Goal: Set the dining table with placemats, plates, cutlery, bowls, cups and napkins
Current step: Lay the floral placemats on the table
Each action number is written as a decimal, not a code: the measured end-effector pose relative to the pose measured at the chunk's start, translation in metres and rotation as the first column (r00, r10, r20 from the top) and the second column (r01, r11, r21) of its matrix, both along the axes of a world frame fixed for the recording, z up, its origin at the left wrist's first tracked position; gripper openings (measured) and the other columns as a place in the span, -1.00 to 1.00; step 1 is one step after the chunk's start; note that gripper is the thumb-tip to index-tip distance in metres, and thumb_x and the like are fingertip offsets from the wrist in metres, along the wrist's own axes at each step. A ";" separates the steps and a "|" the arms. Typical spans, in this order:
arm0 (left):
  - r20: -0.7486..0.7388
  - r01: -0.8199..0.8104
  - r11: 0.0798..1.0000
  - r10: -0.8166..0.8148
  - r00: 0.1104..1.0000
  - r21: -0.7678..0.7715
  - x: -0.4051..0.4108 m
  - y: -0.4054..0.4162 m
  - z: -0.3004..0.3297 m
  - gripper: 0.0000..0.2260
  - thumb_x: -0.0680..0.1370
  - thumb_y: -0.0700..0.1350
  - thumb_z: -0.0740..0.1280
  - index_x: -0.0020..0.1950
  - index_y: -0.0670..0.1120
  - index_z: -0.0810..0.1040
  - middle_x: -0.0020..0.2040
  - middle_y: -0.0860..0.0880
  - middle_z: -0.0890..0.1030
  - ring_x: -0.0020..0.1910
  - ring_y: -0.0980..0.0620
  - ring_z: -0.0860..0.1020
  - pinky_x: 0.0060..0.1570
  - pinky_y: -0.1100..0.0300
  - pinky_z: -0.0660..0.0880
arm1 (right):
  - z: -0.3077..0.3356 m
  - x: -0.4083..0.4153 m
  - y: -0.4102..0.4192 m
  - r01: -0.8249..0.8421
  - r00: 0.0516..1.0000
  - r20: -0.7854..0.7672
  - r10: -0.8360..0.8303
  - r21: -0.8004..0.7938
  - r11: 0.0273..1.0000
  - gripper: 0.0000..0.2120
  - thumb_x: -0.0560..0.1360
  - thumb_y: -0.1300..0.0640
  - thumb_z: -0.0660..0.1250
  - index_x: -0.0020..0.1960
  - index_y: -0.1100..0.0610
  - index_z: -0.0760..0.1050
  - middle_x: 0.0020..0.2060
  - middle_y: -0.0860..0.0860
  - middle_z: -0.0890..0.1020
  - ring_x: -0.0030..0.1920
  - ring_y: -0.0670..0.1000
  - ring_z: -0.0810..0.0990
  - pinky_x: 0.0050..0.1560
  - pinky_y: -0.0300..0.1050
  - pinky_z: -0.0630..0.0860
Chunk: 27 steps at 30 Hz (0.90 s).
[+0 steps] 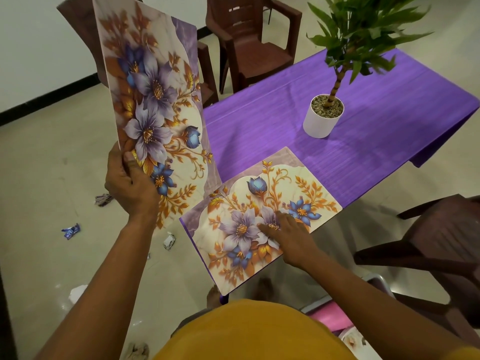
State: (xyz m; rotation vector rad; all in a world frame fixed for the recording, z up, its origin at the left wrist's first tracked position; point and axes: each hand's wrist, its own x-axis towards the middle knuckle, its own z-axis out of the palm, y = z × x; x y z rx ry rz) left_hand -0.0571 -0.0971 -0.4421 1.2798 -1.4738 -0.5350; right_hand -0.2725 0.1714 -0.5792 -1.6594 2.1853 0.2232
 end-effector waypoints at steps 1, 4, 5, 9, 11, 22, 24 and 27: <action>-0.004 0.001 1.000 -0.001 1.000 0.006 -0.001 0.002 0.000 -0.64 0.74 -0.02 0.16 0.39 -0.16 0.59 0.23 -0.09 0.68 0.17 0.10 0.60 0.12 0.53 0.44 | 0.000 -0.001 0.000 -0.001 1.000 0.009 0.001 0.008 1.000 -0.07 0.42 0.01 0.57 0.63 -0.22 0.12 0.63 0.22 0.13 0.60 0.30 0.17 0.44 0.21 0.37; -0.033 0.037 0.999 -0.036 0.999 0.023 -0.002 0.004 -0.002 -0.66 0.73 -0.05 0.17 0.37 -0.18 0.60 0.20 -0.09 0.68 0.14 0.13 0.59 0.10 0.48 0.48 | 0.000 -0.005 -0.003 0.004 0.998 0.068 -0.007 0.037 0.999 -0.17 0.48 -0.02 0.50 0.62 -0.23 0.15 0.64 0.18 0.12 0.62 0.26 0.13 0.48 0.18 0.33; -0.050 0.057 0.998 -0.055 0.997 0.040 -0.001 0.004 -0.004 -0.67 0.73 -0.07 0.17 0.36 -0.18 0.60 0.19 -0.08 0.68 0.13 0.14 0.59 0.11 0.43 0.50 | 0.000 -0.008 -0.005 0.026 0.993 0.115 -0.030 0.040 0.999 -0.25 0.51 -0.04 0.46 0.60 -0.23 0.20 0.62 0.16 0.16 0.60 0.24 0.17 0.48 0.15 0.34; -0.157 0.136 0.983 -0.117 0.981 0.122 -0.001 0.007 -0.016 -0.69 0.72 -0.08 0.19 0.33 -0.17 0.62 0.18 -0.10 0.68 0.10 0.10 0.61 0.18 0.10 0.58 | 0.019 -0.028 -0.024 0.204 0.919 0.348 -0.186 -0.015 0.979 -0.48 0.54 0.12 0.41 0.47 -0.14 0.47 0.39 0.07 0.48 0.37 0.15 0.49 0.26 -0.07 0.49; -0.246 0.198 0.963 -0.150 0.957 0.181 0.000 0.009 -0.020 -0.70 0.73 -0.09 0.20 0.35 -0.17 0.61 0.22 -0.13 0.68 0.12 0.06 0.62 0.21 -0.01 0.58 | 0.035 -0.041 -0.032 0.433 0.815 0.472 -0.338 -0.106 0.895 -0.53 0.51 0.29 0.40 0.35 -0.06 0.59 0.31 0.03 0.58 0.29 0.10 0.55 0.18 -0.12 0.48; -0.640 0.584 0.706 -0.241 0.730 0.401 0.013 0.028 -0.033 -0.67 0.73 -0.14 0.22 0.46 -0.21 0.51 0.39 -0.26 0.58 0.31 -0.28 0.59 0.28 -0.18 0.55 | 0.149 -0.059 -0.062 0.879 0.072 0.955 -0.288 0.076 0.471 -0.73 0.65 -0.02 0.33 0.21 0.14 0.63 0.02 0.08 0.76 0.00 0.09 0.75 0.00 -0.04 0.66; -0.662 0.633 0.665 -0.272 0.699 0.396 0.014 0.034 -0.035 -0.64 0.70 -0.10 0.25 0.47 -0.20 0.50 0.38 -0.24 0.59 0.33 -0.33 0.57 0.30 -0.23 0.54 | 0.158 -0.051 -0.066 0.874 0.082 0.959 -0.270 0.061 0.482 -0.74 0.64 -0.03 0.35 0.19 0.13 0.63 0.02 0.08 0.75 0.00 0.09 0.74 -0.07 -0.07 0.64; -0.680 0.695 0.609 -0.322 0.658 0.384 0.014 0.041 -0.038 -0.56 0.63 -0.02 0.29 0.47 -0.16 0.51 0.36 -0.19 0.62 0.32 -0.29 0.60 0.29 -0.19 0.56 | 0.156 -0.043 -0.070 0.907 0.125 0.949 -0.290 0.009 0.421 -0.80 0.57 0.07 0.46 0.17 0.10 0.63 0.03 0.08 0.75 -0.02 0.07 0.71 -0.14 -0.08 0.60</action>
